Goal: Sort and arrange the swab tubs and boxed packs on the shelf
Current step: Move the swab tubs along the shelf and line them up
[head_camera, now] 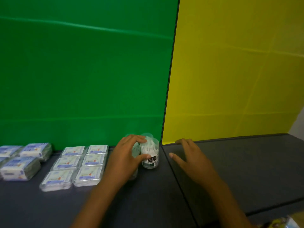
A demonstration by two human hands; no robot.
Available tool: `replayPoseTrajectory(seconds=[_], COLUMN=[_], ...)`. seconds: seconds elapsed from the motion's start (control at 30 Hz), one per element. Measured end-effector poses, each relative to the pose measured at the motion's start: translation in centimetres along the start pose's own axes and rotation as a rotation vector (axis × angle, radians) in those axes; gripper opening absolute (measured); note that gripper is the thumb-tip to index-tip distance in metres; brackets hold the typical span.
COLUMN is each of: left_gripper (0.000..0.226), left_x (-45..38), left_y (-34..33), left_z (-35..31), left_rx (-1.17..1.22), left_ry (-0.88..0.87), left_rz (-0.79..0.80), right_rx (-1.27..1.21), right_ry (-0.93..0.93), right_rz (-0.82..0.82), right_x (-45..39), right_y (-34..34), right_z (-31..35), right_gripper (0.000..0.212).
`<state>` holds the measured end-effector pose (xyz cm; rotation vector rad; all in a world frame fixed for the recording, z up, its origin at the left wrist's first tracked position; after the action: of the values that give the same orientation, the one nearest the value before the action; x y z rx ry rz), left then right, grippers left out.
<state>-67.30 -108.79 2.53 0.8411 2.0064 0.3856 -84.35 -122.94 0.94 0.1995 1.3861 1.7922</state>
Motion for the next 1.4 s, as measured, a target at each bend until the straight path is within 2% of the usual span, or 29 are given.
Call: replayPoseTrajectory(seconds=[0.2,0.27,0.37,0.53,0.73,0.87,1.03,1.4], left_gripper=[0.046,0.047,0.048,0.050,0.047,0.046,0.054,0.056], left_x=[1.2,1.7,2.3,2.7,2.6,2.8,3.9,11.9], left_y=[-2.4,-3.1,-3.6,-3.9,-3.1,0.1,5.6,19.5], left_z=[0.7,1.3,1.2,0.0,-0.9,-1.0,0.0,2.2], left_rx=[-0.328,-0.388,-0.443,-0.510,-0.533,-0.577,-0.683,-0.814], left_ry=[0.042,0.078,0.104,0.080,0.048,0.054,0.165,0.277], left_rz=[0.041,0.077,0.075,0.067,0.112,0.095,0.103,0.033], right_rx=[-0.073,-0.078,-0.076,-0.074,-0.034,0.025,0.066,0.043], right_ry=[0.060,0.076,0.102,0.160,0.221,0.284,0.344,0.455], right_rz=[0.080,0.121,0.149,0.128,0.080,0.035,0.003,0.059], right_x=[-0.6,-0.6,-0.7,-0.9,-0.8,-0.9,-0.4,3.4], right_y=[-2.0,-2.9,-3.5,-3.0,-1.9,-0.9,-0.1,-2.6], right_z=[-1.4,-1.5,-1.3,-1.0,-0.1,2.0,6.1,20.3], right_gripper=[0.050,0.058,0.065,0.053,0.053,0.052,0.055,0.060])
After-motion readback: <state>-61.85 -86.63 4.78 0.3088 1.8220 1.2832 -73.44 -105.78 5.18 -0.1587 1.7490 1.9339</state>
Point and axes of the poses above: each hand's wrist, its own x-axis away from the middle knuckle, its own y-axis out of the back of the hand, z = x × y, the point moved 7 cm from there along -x, towards the middle knuckle, and after that the axes turned 2 degrees about -y, right-handed, at the moved point
